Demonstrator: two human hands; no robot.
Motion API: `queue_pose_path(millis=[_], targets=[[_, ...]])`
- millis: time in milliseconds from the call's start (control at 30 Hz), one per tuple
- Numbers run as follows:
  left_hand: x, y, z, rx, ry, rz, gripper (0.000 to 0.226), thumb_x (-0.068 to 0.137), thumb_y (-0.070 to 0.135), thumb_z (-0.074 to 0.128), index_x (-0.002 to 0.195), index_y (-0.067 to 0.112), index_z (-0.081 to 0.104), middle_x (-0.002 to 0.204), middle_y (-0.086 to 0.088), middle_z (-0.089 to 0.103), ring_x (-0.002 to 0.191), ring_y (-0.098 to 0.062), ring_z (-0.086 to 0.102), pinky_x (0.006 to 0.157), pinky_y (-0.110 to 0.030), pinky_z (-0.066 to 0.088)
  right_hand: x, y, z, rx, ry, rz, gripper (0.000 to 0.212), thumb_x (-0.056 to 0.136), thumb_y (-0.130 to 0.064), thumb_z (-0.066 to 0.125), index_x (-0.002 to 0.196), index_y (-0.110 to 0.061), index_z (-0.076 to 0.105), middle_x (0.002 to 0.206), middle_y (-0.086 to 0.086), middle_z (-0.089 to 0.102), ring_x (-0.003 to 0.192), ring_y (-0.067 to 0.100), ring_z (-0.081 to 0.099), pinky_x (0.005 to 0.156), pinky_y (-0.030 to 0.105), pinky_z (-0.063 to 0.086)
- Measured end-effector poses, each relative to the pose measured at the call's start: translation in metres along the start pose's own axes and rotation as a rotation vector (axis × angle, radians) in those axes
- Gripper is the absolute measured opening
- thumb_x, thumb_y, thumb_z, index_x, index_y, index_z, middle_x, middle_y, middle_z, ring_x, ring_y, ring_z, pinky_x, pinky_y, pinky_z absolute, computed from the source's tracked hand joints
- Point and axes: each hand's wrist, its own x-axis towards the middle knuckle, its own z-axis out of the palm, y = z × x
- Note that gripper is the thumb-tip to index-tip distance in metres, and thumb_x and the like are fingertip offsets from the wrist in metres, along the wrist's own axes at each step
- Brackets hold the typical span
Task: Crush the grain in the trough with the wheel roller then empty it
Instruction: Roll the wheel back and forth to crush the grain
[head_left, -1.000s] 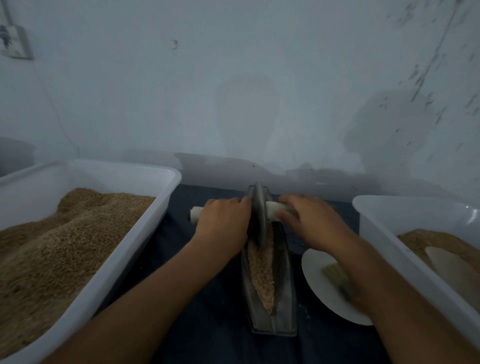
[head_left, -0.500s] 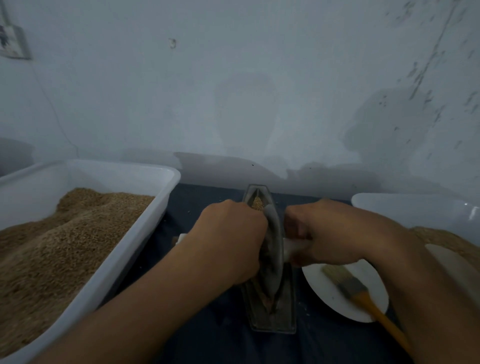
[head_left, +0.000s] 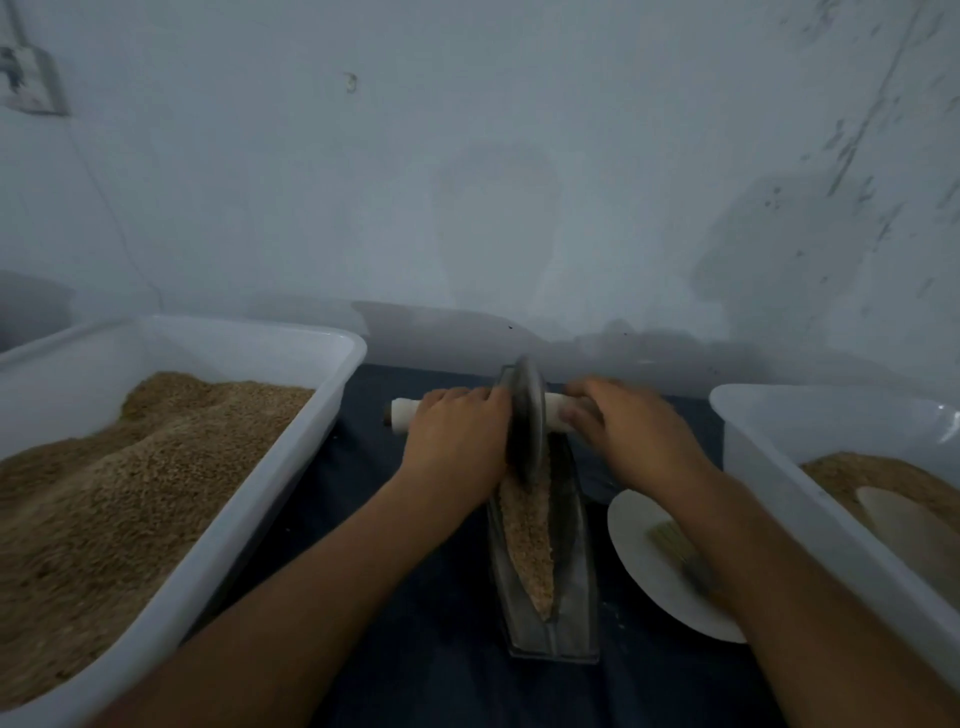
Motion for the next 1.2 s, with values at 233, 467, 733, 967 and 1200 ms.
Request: queue_pose_path(millis=[233, 467, 733, 967, 1200], targets=[[-0.003, -0.003, -0.014, -0.042, -0.088, -0.016, 0.024, 0.091, 0.028, 0.057, 0.114, 0.022, 0.052, 0.106, 0.001, 0.064, 0.090, -0.021, 0.060, 0.072, -0.033, 0.041, -0.003, -0.001, -0.011, -0.023, -0.094, -0.077, 0.017, 0.097, -0.049, 0.053, 0.108, -0.037, 0.058, 0.102, -0.009, 0.062, 0.090, 0.015, 0.057, 0.070, 0.035, 0.046], [-0.023, 0.018, -0.058, 0.055, -0.252, 0.118, 0.018, 0.087, 0.031, 0.060, 0.085, 0.024, 0.044, 0.072, 0.008, 0.038, 0.064, -0.012, 0.038, 0.066, -0.031, 0.039, -0.025, -0.024, -0.059, -0.152, -0.438, -0.163, 0.025, 0.080, -0.055, 0.066, 0.080, -0.037, 0.050, 0.080, -0.015, 0.058, 0.071, -0.001, 0.052, 0.055, 0.025, 0.038], [-0.036, 0.021, -0.079, 0.081, -0.314, 0.152, 0.018, 0.088, 0.035, 0.060, 0.085, 0.025, 0.045, 0.074, 0.008, 0.038, 0.071, -0.014, 0.043, 0.070, -0.030, 0.039, -0.034, -0.036, -0.073, -0.173, -0.455, -0.216, 0.036, 0.072, -0.053, 0.077, 0.076, -0.043, 0.043, 0.080, -0.018, 0.054, 0.072, -0.004, 0.050, 0.055, 0.022, 0.035], [-0.016, 0.013, -0.040, 0.078, -0.216, 0.077, 0.019, 0.092, 0.031, 0.055, 0.107, 0.022, 0.050, 0.080, 0.004, 0.048, 0.071, -0.019, 0.048, 0.069, -0.035, 0.036, -0.014, -0.010, -0.036, -0.025, -0.344, -0.095, 0.012, 0.090, -0.055, 0.058, 0.087, -0.045, 0.054, 0.089, -0.018, 0.062, 0.079, 0.004, 0.057, 0.068, 0.031, 0.050], [0.002, -0.001, 0.002, 0.006, -0.007, 0.053, 0.048, 0.090, 0.026, 0.057, 0.136, 0.025, 0.043, 0.130, 0.003, 0.059, 0.118, -0.021, 0.055, 0.103, -0.037, 0.036, -0.004, 0.005, -0.002, -0.014, -0.049, -0.009, 0.030, 0.096, -0.044, 0.056, 0.125, -0.035, 0.059, 0.116, -0.002, 0.066, 0.103, 0.022, 0.060, 0.085, 0.041, 0.049]])
